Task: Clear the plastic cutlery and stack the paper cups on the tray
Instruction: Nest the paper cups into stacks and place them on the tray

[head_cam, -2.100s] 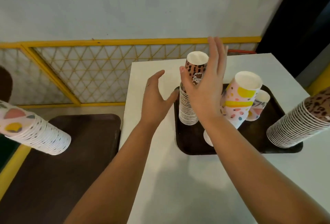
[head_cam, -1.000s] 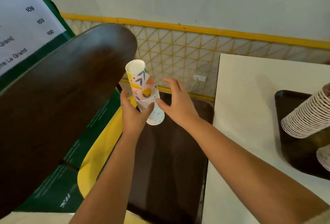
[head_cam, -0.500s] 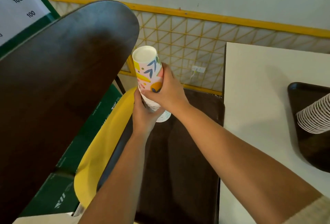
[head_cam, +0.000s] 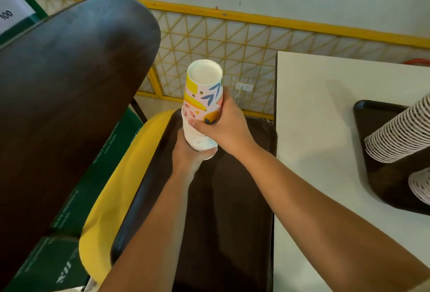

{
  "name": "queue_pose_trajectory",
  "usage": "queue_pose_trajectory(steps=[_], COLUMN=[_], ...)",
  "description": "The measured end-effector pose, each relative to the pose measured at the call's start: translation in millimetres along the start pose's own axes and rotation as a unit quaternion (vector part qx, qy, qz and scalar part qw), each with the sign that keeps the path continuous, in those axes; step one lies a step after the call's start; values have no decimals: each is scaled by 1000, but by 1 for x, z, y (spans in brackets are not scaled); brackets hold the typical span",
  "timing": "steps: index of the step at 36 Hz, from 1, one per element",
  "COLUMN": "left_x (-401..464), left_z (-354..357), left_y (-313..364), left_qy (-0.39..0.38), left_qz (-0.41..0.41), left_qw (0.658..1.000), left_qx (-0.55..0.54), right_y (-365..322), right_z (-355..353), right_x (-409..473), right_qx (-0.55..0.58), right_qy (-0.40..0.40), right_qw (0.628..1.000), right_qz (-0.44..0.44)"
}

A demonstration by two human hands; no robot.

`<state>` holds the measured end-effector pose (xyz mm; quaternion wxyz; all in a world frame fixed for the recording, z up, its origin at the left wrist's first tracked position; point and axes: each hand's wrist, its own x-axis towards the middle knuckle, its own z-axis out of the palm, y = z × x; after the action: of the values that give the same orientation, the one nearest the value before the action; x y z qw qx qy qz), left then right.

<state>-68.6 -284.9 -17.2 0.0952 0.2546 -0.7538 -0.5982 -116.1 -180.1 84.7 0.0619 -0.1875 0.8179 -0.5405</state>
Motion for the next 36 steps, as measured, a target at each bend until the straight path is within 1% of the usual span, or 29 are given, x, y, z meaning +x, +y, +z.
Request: queue_pose_trajectory(steps=[6,11,19,24,29,32,36], left_x=[-18,-38,-77,-108,-145,-169,-201], left_z=[13,29,78,122,168,194,225], left_y=[18,41,71,89,107,112,118], left_qy=[-35,-99,-221,-269,-326,-346,-368], left_qz=[23,48,77,91,101,103,91], left_qw=[997,987,970,957,939,932,925], left_qx=[-60,-115,-72,-59,-42,-36,-38], right_y=[-11,-27,-29,-26,-21,-15,-2], right_z=[-24,-58,-122,-171,-221,-248,-284], right_x=[-16,-39,-94,-130,-169,-193,-222], right_qx=[-3,-11,-57,-54,-38,-37,-26], right_qy=[24,65,165,217,246,262,257], right_qw=[1000,998,984,974,967,963,964], right_qz=[-6,-12,25,39,48,52,65])
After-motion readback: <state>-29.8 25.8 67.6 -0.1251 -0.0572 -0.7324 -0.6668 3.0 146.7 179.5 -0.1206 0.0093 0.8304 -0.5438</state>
